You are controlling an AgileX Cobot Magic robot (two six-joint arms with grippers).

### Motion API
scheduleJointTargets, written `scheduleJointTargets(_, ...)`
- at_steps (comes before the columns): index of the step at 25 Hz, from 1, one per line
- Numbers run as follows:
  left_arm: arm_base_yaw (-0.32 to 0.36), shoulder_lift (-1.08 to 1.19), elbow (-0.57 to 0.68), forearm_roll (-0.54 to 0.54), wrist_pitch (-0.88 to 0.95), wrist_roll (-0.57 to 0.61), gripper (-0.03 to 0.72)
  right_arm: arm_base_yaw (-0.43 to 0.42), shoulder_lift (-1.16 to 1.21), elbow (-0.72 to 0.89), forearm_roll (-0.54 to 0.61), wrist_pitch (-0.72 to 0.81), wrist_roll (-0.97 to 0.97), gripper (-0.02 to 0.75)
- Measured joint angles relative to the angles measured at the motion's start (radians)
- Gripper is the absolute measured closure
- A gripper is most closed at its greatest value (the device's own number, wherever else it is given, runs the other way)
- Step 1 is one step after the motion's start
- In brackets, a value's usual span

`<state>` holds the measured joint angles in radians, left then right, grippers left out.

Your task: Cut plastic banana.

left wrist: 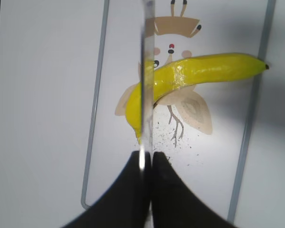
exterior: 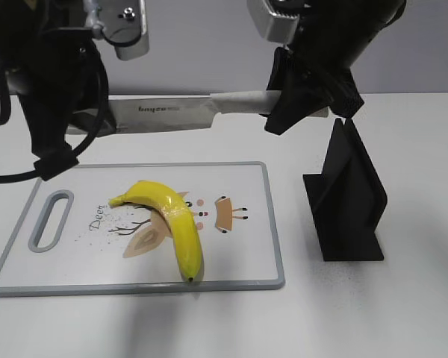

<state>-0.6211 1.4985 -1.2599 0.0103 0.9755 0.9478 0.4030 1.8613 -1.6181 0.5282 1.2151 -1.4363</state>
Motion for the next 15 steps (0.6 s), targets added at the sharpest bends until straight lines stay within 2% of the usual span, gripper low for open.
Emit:
scheduleJointTargets(7, 0.054, 0.072, 0.000, -0.072, -0.021, 0.011, 0.696, 0.003, 0.039, 0.000, -0.017, -0.036, 0.020, 0.545)
scheduleJointTargets(15, 0.063, 0.287, 0.003, -0.105, -0.096, 0.013, 0.696, 0.003, 0.171, 0.000, -0.083, -0.068, 0.087, 0.544)
